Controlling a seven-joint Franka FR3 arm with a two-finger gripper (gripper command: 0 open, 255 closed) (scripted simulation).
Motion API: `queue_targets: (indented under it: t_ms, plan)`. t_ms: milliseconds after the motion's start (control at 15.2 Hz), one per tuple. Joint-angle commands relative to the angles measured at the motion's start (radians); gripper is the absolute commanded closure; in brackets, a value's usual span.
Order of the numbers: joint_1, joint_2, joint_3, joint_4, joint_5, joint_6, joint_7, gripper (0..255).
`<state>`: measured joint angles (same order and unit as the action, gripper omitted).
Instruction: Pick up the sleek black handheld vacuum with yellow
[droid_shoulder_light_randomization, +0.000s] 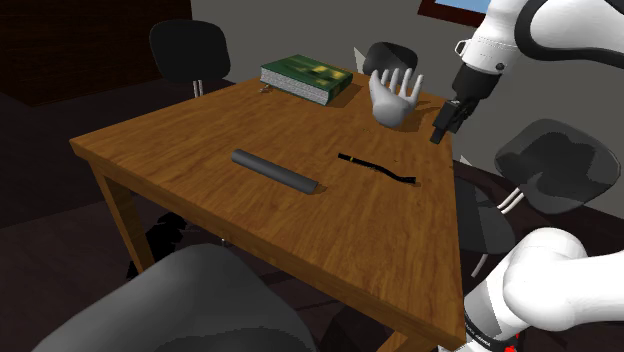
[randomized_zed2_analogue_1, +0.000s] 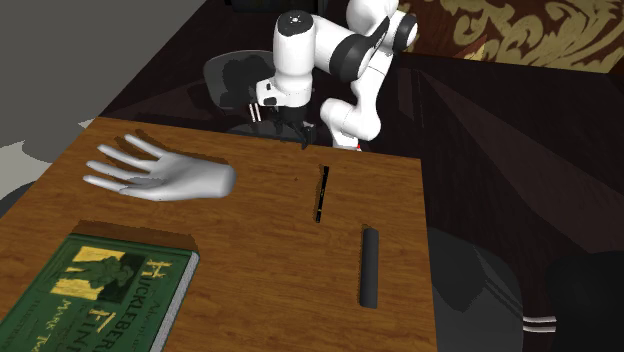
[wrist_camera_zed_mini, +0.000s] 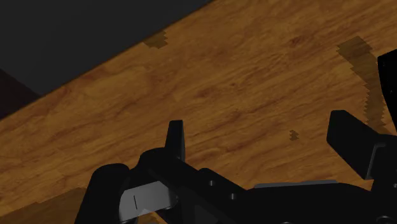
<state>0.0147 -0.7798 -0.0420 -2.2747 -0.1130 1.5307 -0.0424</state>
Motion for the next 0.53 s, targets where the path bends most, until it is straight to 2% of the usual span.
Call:
queue_targets:
  t_ms: [0,462]
  plan:
    - [0.000,0.000,0.000,0.000,0.000,0.000,0.000,0]
    - [0.110,0.165,0.055,0.077,0.090,0.032,-0.068,0]
